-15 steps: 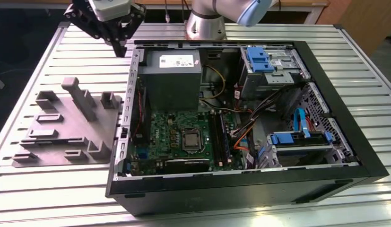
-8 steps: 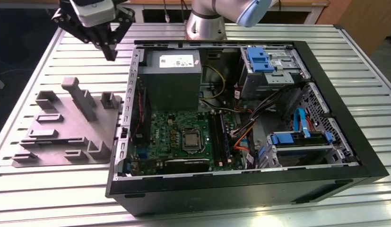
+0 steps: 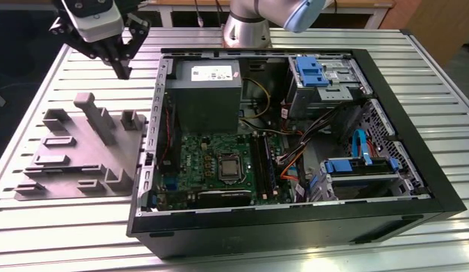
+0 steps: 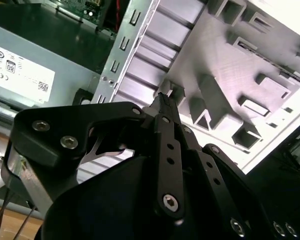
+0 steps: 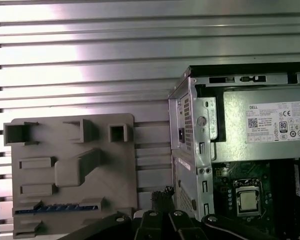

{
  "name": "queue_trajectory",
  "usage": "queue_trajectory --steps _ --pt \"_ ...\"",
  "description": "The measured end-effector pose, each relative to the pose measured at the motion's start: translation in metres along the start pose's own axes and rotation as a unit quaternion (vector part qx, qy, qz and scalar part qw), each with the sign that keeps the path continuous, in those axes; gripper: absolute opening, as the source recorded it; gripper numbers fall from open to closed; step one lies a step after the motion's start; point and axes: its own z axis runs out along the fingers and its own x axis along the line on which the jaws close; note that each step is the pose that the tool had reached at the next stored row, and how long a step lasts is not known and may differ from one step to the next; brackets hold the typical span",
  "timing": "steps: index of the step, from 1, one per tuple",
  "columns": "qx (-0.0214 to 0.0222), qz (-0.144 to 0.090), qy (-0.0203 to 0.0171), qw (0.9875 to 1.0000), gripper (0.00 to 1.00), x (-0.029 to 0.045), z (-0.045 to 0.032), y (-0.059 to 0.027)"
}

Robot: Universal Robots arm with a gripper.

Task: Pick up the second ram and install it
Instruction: 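Reach for the second ram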

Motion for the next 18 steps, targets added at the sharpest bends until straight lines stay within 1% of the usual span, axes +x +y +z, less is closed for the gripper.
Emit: queue_trajectory --steps 6,11,14,18 --pt "0.0 0.0 0.0 1.0 0.1 0.0054 0.0013 -0.0112" --pt "0.0 0.0 0.0 1.0 0.1 0.0109 0.004 -0.0195" --pt "0.0 0.0 0.0 1.0 0.1 0.0147 0.0059 -0.0237" --pt "0.0 0.0 0.0 1.0 0.1 0.0216 0.0086 -0.0275"
